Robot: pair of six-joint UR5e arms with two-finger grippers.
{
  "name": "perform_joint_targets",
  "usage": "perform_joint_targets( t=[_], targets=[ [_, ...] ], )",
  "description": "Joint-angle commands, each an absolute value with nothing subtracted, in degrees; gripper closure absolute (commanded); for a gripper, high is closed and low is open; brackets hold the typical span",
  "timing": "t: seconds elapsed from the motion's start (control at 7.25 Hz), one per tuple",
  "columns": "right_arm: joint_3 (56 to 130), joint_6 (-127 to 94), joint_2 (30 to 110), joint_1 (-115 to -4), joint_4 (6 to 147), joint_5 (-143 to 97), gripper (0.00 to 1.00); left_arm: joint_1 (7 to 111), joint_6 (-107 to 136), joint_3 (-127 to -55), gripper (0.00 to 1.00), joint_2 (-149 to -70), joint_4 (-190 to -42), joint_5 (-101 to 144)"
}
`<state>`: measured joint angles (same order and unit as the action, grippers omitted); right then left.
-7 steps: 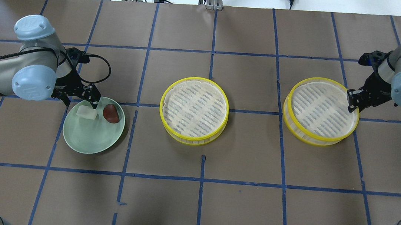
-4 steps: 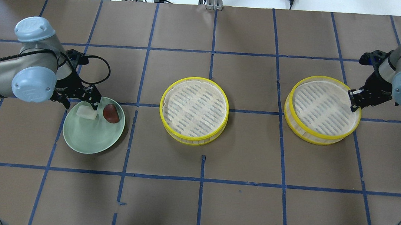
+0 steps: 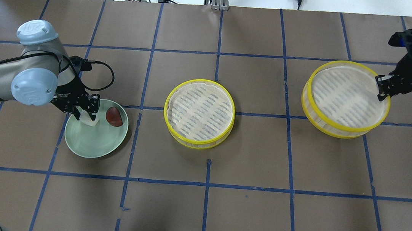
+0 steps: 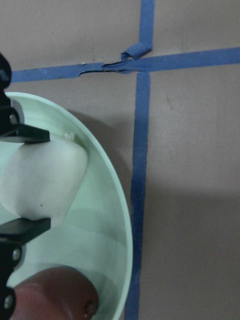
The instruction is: Stack buns with steamer
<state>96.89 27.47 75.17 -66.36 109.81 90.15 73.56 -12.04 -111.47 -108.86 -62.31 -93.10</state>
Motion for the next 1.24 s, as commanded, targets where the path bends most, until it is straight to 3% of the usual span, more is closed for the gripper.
perform_joint_targets(
  t=[0.0,0.41,0.55,1.1],
  targets=[
    [95.80,27.25,80.66,-66.71,104.60,89.83,0.98,73.91,-10.21,-110.31,1.00,-108.20,-62.15,-93.25],
    [95.89,27.24,83.50,-67.49,101.25,89.56,0.98,76.36,-9.15,-99.18,1.00,-101.18,-76.32,-92.55],
    [95.89,27.51,83.50,-68.63,101.25,89.65,0.98,81.08,-2.01,-98.53,1.00,-101.25,-76.46,-91.77],
    [95.89,27.16,83.50,-68.73,101.34,89.65,0.98,101.83,27.91,-97.82,0.99,-110.89,-57.72,-81.32]
  ],
)
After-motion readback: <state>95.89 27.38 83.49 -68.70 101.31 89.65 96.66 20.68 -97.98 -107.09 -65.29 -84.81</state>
